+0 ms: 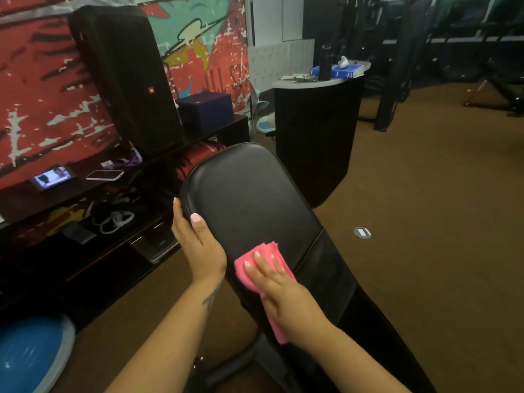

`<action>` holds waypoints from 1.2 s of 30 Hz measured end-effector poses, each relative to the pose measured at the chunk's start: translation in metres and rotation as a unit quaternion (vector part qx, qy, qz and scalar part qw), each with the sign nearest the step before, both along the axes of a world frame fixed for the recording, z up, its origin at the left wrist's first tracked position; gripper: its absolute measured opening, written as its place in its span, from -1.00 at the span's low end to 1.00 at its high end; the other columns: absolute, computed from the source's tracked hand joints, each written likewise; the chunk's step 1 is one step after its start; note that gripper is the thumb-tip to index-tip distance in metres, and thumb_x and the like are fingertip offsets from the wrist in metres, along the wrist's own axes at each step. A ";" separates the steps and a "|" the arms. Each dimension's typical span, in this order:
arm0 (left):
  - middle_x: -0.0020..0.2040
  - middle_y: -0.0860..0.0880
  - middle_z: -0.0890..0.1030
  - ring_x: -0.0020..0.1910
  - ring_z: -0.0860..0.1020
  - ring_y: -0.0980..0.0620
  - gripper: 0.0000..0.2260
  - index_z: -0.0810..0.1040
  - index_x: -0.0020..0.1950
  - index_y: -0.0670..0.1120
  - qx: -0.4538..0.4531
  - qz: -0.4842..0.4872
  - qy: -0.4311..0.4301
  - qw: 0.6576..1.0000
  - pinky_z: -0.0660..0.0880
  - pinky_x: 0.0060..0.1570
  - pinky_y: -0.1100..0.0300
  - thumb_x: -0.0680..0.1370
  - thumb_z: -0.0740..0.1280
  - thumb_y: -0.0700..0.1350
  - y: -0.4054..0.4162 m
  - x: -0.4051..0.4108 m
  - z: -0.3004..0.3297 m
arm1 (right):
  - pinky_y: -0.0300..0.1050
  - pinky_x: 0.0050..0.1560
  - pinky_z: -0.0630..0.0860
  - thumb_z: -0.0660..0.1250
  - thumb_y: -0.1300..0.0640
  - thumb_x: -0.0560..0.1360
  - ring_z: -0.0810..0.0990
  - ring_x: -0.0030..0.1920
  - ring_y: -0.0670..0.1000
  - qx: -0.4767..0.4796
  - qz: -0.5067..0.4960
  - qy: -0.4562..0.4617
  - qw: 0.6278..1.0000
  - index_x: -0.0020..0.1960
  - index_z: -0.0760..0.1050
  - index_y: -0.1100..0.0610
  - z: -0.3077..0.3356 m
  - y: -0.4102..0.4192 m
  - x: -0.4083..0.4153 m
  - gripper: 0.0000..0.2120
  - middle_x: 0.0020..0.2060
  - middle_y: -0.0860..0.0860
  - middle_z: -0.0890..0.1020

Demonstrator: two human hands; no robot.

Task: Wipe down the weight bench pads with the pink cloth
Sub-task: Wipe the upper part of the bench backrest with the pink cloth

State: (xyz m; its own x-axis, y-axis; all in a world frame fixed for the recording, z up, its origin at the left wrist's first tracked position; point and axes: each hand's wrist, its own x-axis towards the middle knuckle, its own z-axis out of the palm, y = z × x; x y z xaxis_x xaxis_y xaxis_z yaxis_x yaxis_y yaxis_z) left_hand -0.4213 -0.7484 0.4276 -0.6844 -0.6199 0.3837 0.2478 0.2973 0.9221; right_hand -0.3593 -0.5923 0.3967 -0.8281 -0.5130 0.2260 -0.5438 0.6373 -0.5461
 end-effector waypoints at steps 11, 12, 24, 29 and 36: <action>0.53 -0.10 0.14 0.36 0.16 0.25 -0.56 0.07 0.57 -0.05 0.002 -0.004 -0.009 1.000 0.02 0.05 0.75 0.69 -0.03 -0.02 0.001 0.004 0.004 | -0.17 0.33 0.27 0.14 0.21 0.56 -0.02 0.50 -0.10 0.008 -0.086 -0.016 0.996 0.39 -0.15 -0.27 -0.008 0.002 0.009 -0.34 0.38 -0.36 -0.16; 0.53 -0.11 0.14 0.37 0.17 0.23 -0.56 0.07 0.57 -0.06 0.001 -0.002 -0.006 1.000 0.03 0.06 0.75 0.69 -0.02 -0.03 0.001 0.004 0.004 | -0.16 0.38 0.21 0.14 0.22 0.56 -0.08 0.50 -0.09 0.001 -0.079 -0.014 0.997 0.39 -0.16 -0.29 -0.008 -0.002 0.012 -0.34 0.38 -0.36 -0.17; 0.58 -0.18 -0.10 0.45 -0.10 0.23 -0.45 -0.08 0.57 -0.22 -0.146 -0.015 0.003 0.989 -0.15 0.25 0.67 0.67 0.09 -0.10 -0.008 0.010 0.004 | -0.12 0.44 0.17 0.13 0.17 0.57 -0.19 0.48 -0.19 -0.018 -0.077 -0.017 0.997 0.31 -0.20 -0.53 -0.049 0.013 0.039 -0.27 0.39 -0.47 -0.23; 0.58 -0.18 -0.18 0.50 -0.22 0.19 -0.33 -0.13 0.57 -0.20 -0.272 -0.041 -0.011 0.961 -0.23 0.40 0.47 0.61 0.12 0.04 -0.014 0.021 -0.015 | -0.15 0.40 0.21 0.10 0.19 0.60 -0.10 0.50 -0.08 -0.085 -0.141 -0.045 0.985 0.37 -0.13 -0.32 -0.034 -0.005 0.026 -0.40 0.36 -0.43 -0.20; 0.59 0.06 -0.16 0.55 -0.10 0.16 -0.22 -0.33 0.55 0.03 0.002 -0.177 -0.117 0.977 -0.05 0.53 0.12 0.51 0.03 0.29 0.004 0.044 -0.060 | -0.26 0.45 -0.09 0.13 0.18 0.58 -0.22 0.47 -0.23 -0.045 -0.074 -0.047 0.995 0.31 -0.11 -0.52 -0.054 0.008 0.047 -0.32 0.40 -0.46 -0.15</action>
